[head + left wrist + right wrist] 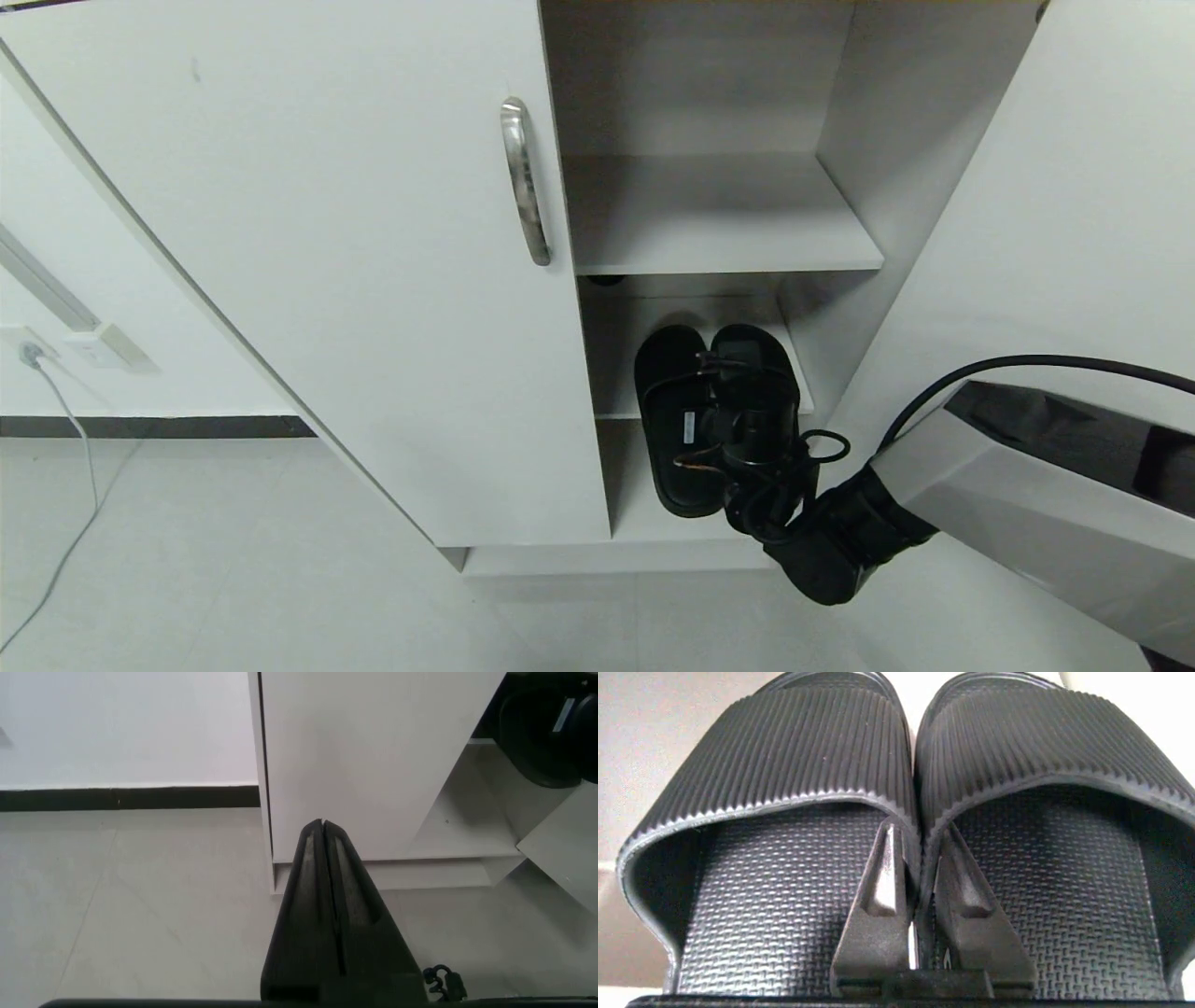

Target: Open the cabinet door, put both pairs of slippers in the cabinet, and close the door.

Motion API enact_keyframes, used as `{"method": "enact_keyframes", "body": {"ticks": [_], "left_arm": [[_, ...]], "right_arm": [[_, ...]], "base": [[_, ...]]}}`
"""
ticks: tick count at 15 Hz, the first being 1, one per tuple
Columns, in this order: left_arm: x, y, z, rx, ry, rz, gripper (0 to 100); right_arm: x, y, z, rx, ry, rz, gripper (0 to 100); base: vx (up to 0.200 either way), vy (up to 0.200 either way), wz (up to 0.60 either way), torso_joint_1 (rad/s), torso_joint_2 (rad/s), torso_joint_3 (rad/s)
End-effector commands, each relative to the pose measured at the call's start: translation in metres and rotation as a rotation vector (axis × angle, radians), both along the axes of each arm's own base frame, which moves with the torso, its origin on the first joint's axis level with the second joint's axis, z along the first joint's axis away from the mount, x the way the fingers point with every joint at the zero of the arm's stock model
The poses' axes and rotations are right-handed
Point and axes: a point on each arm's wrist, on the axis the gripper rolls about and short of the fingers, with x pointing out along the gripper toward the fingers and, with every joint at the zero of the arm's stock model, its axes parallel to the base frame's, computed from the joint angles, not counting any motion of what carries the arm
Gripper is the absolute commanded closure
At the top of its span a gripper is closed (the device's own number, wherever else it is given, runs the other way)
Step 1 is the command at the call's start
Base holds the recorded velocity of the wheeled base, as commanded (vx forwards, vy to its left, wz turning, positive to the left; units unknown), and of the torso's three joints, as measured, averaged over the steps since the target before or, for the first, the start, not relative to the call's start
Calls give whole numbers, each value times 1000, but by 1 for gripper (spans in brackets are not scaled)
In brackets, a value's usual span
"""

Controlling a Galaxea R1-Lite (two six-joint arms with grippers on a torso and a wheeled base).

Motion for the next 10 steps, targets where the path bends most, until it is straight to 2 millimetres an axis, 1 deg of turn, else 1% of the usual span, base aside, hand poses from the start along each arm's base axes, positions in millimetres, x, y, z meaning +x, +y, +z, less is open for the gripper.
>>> {"method": "enact_keyframes", "body": {"ticks": [1, 2, 3, 4, 5, 7, 10], "left_arm": [[0, 0, 0, -1, 1, 1, 100], [0, 0, 0, -1, 2, 1, 100], [0, 0, 0, -1, 2, 2, 100], [0, 0, 0, -1, 2, 2, 100], [0, 0, 0, -1, 1, 2, 100], [0, 0, 0, -1, 1, 4, 100], [0, 0, 0, -1, 1, 4, 100]], "right_arm": [[19, 3, 1, 0, -2, -22, 100], [29, 4, 2, -1, 2, -31, 100], [34, 6, 2, -2, 3, -35, 100], [47, 9, 4, 1, 0, -48, 100], [55, 10, 6, 2, -4, -55, 100], [65, 13, 10, 5, -5, -58, 100], [74, 16, 18, 15, -16, -63, 100]], "base": [[0, 0, 0, 0, 0, 0], [0, 0, 0, 0, 0, 0], [0, 0, 0, 0, 0, 0], [0, 0, 0, 0, 0, 0], [0, 0, 0, 0, 0, 0], [0, 0, 0, 0, 0, 0], [0, 0, 0, 0, 0, 0]]}}
